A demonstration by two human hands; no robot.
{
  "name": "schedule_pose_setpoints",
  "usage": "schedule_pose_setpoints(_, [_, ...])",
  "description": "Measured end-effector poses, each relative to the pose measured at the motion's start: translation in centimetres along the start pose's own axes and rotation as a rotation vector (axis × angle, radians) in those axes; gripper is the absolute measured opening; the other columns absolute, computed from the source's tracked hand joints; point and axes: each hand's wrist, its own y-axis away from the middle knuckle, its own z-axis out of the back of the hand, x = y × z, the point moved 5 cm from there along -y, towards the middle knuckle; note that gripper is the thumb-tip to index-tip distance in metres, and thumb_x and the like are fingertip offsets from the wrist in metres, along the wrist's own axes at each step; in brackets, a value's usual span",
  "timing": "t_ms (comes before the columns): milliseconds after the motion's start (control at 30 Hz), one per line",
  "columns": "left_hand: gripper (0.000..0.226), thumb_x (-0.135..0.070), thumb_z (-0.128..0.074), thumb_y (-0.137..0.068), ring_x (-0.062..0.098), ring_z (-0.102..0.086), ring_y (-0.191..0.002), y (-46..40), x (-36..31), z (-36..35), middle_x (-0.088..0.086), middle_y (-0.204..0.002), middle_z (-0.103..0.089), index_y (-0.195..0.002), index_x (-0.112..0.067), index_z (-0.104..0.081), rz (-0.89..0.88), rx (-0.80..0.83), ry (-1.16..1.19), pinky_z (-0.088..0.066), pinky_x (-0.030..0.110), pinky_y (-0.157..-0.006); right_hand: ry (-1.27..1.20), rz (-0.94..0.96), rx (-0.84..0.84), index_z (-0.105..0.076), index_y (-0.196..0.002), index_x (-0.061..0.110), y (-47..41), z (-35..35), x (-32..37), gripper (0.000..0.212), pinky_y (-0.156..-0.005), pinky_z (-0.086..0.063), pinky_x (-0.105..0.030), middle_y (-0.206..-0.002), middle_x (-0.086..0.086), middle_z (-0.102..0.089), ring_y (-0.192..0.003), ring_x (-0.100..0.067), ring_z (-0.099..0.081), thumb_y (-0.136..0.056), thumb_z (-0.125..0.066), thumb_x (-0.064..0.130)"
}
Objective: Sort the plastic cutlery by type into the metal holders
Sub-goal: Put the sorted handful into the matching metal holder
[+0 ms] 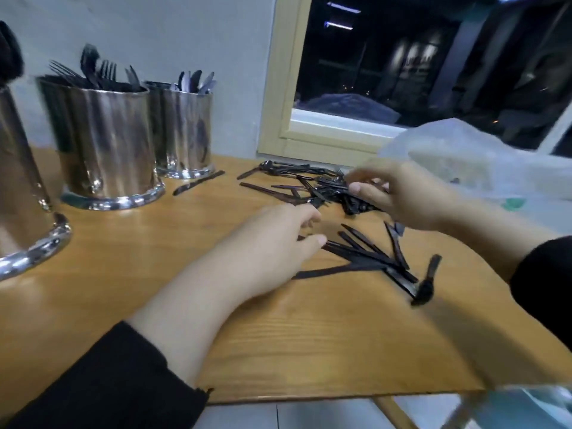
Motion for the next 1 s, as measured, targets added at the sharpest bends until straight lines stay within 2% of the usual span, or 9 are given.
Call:
schedule_pose_setpoints(67, [0.046,-0.049,-0.055,-0.101,0.017,-0.047,-0.134,0.2,-1.9,-2.5,-0.008,-0.143,-0.053,-0.144,-0.034,-0.05,-0.058,0.127,-0.148,-0.039,0.033,-0.111,0.014,-0.043,0.014,-0.065,-0.126,0.026,3.9,-0.4,-2.7,0.041,-0.079,-0.041,-0.015,-0.117,0.012,-0.064,-0.103,-0.006,-0.059,-0.097,-0.049,0.05])
schedule_pose_setpoints(167, [0.052,-0.05,-0.05,-0.102,0.019,-0.043,-0.138,0.5,-3.3,-5.3,-0.005,-0.151,-0.043,-0.149,-0.028,-0.044,-0.065,0.24,-0.308,-0.039,0.037,-0.111,0.012,-0.126,0.032,-0.064,-0.128,0.028,9.2,-1.2,-6.0,0.04,-0.085,-0.045,-0.023,-0.121,0.012,-0.063,-0.103,-0.006,-0.059,-0.097,-0.05,0.05])
schedule_pose_setpoints(233, [0.047,-0.046,-0.046,-0.105,0.02,-0.044,-0.137,0.5,-3.8,-6.8,-0.004,-0.15,-0.045,-0.147,-0.025,-0.048,-0.075,0.245,-0.39,-0.039,0.04,-0.112,0.016,-0.141,0.055,-0.062,-0.131,0.029,11.8,-1.7,-7.6,0.034,-0.09,-0.045,-0.023,-0.128,0.011,-0.061,-0.107,-0.009,-0.06,-0.1,-0.053,0.04])
schedule_pose_setpoints(367, [0.03,-0.032,-0.046,-0.107,0.02,-0.053,-0.125,0.1,-4.3,-7.6,-0.003,-0.135,-0.057,-0.128,-0.02,-0.064,-0.084,0.174,-0.441,-0.045,0.038,-0.103,0.005,-0.091,0.181,-0.056,-0.14,0.027,14.4,-3.4,-9.9,0.04,-0.104,-0.036,-0.02,-0.141,0.012,-0.052,-0.126,-0.008,-0.052,-0.101,-0.054,0.019])
schedule_pose_setpoints(633, [0.027,-0.03,-0.061,-0.101,0.021,-0.058,-0.117,-1.5,-4.7,-6.9,-0.002,-0.121,-0.066,-0.127,-0.025,-0.068,0.003,0.085,-0.371,-0.047,0.034,-0.099,-0.031,-0.056,0.226,-0.072,-0.11,0.031,12.8,-3.5,-10.4,0.02,-0.088,-0.042,-0.019,-0.11,0.016,-0.06,-0.101,-0.006,-0.058,-0.096,-0.065,0.019])
schedule_pose_setpoints(733, [0.019,-0.035,-0.064,-0.099,0.021,-0.057,-0.113,-2.0,-4.0,-7.0,-0.007,-0.109,-0.064,-0.116,-0.028,-0.071,0.103,0.096,-0.292,-0.048,0.04,-0.1,-0.017,-0.067,0.337,-0.065,-0.096,0.036,11.8,-3.3,-10.2,0.015,-0.086,-0.045,-0.021,-0.106,0.018,-0.06,-0.098,-0.007,-0.058,-0.094,-0.068,0.021])
schedule_pose_setpoints(833, [0.009,-0.038,-0.062,-0.099,0.017,-0.055,-0.106,-2.1,-3.4,-7.0,-0.014,-0.096,-0.052,-0.105,-0.032,-0.064,0.165,0.143,-0.233,-0.047,0.041,-0.101,0.0,-0.123,0.473,-0.064,-0.097,0.037,11.5,-2.9,-10.1,0.011,-0.08,-0.044,-0.017,-0.101,0.019,-0.059,-0.091,-0.003,-0.056,-0.095,-0.066,0.026])
schedule_pose_setpoints(933, [0.007,-0.043,-0.054,-0.102,0.017,-0.05,-0.114,-1.8,-3.1,-7.0,-0.011,-0.109,-0.051,-0.101,-0.037,-0.056,0.21,0.243,-0.239,-0.039,0.047,-0.111,0.012,-0.159,0.557,-0.062,-0.094,0.041,11.7,-2.7,-10.0,0.01,-0.084,-0.048,-0.027,-0.098,0.015,-0.062,-0.09,-0.005,-0.057,-0.095,-0.065,0.032])
schedule_pose_setpoints(1000, [0.007,-0.043,-0.05,-0.104,0.019,-0.046,-0.123,-1.7,-3.1,-7.3,-0.007,-0.121,-0.049,-0.104,-0.037,-0.053,0.214,0.272,-0.276,-0.033,0.05,-0.115,-0.008,-0.163,0.554,-0.061,-0.092,0.04,12.1,-2.5,-10.0,0.008,-0.079,-0.047,-0.026,-0.091,0.017,-0.064,-0.086,-0.003,-0.057,-0.095,-0.065,0.035])
